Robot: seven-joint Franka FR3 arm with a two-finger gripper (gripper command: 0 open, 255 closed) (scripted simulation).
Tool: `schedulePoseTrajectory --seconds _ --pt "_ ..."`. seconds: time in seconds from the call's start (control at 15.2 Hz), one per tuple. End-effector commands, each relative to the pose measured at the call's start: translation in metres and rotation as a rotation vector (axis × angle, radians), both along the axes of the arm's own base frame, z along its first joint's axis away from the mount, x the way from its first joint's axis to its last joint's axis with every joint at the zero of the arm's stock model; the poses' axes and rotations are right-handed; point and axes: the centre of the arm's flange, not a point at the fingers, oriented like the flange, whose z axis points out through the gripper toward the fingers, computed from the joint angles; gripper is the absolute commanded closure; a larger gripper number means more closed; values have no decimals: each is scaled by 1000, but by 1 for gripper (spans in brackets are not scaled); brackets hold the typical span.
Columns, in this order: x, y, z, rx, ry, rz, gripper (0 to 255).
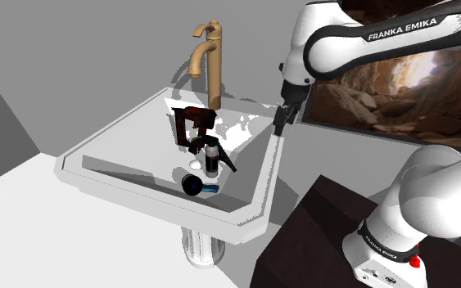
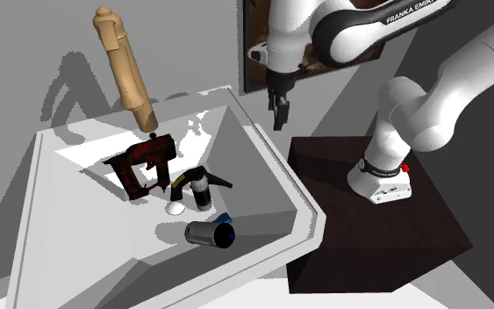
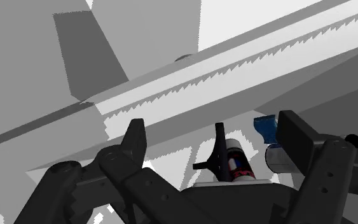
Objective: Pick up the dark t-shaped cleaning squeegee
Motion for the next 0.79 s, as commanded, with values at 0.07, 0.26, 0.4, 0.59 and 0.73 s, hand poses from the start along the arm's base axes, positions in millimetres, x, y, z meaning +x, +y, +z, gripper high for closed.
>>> schedulePoseTrajectory --seconds 0.07,0.26,0.4,0.59,0.73 --pt "21 8 -30 15 -33 2 0" --pt "42 16 -59 29 -62 6 0" --pt "56 21 -78 39 -82 8 0" --pt "79 30 -106 54 -110 11 0" --pt "94 36 -124 63 -130 13 0"
